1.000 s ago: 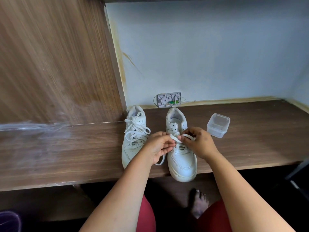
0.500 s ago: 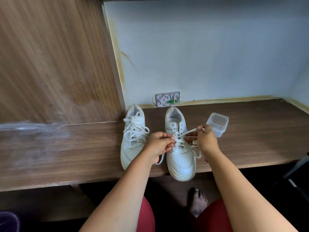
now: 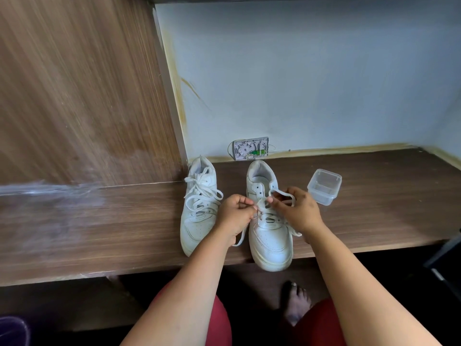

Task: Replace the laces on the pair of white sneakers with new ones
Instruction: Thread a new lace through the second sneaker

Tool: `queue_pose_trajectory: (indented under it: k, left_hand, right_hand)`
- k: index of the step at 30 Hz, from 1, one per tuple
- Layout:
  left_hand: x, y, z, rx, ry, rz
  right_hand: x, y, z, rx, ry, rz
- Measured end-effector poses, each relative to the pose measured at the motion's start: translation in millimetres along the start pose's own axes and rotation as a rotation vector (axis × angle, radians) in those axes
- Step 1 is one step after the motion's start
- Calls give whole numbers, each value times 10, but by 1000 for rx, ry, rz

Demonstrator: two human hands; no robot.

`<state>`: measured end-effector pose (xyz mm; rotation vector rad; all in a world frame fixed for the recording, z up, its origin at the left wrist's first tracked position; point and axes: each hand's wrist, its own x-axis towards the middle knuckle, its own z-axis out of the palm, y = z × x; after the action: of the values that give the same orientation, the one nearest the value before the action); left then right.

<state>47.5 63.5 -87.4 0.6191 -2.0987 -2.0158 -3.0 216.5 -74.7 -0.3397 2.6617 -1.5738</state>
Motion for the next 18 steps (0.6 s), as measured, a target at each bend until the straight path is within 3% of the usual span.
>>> queue_pose_trajectory:
  k: [4, 9, 18]
  left_hand:
    - [29, -63, -57, 440, -5, 290]
    - [17, -66, -104, 603, -127, 290]
    - [90, -55, -158, 227, -158, 46]
  right_hand:
    - [0, 21, 50, -13, 49, 0]
    - [-37, -19, 107, 8, 62, -25]
    - [23, 28, 190, -138, 138, -41]
